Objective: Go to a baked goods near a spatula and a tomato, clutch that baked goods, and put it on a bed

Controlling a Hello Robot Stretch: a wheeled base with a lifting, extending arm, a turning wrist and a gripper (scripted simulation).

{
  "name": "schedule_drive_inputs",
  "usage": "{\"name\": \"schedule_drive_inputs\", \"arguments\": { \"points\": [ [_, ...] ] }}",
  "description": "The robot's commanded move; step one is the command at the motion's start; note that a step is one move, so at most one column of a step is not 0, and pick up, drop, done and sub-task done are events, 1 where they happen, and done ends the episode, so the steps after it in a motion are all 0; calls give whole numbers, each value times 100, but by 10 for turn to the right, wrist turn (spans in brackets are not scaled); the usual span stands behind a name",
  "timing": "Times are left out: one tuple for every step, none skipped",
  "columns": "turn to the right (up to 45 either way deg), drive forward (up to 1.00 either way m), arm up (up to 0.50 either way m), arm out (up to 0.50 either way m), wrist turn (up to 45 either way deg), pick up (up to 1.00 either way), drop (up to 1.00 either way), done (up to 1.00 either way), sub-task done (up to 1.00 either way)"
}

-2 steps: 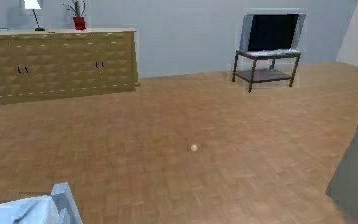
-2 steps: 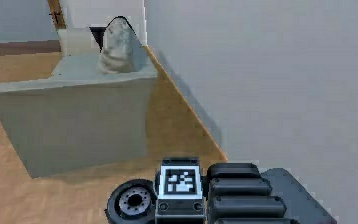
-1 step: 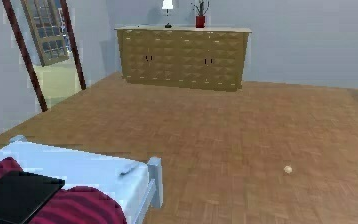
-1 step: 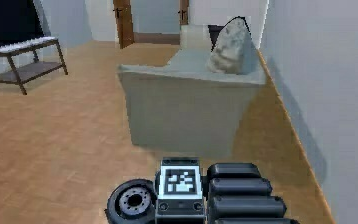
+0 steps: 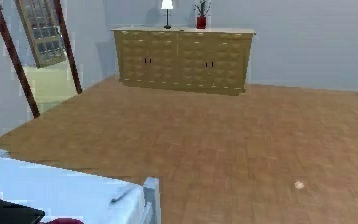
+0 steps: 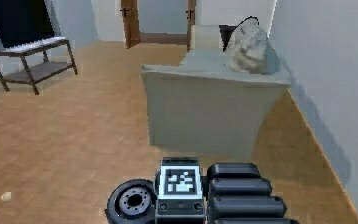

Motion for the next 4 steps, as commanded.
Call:
{"name": "schedule_drive_inputs", "arguments": {
  "points": [
    [-450,0,0,0,0,0,0,0,0],
    [-450,0,0,0,0,0,0,0,0],
    [-450,0,0,0,0,0,0,0,0],
    [-300,0,0,0,0,0,0,0,0]
  ]
}}
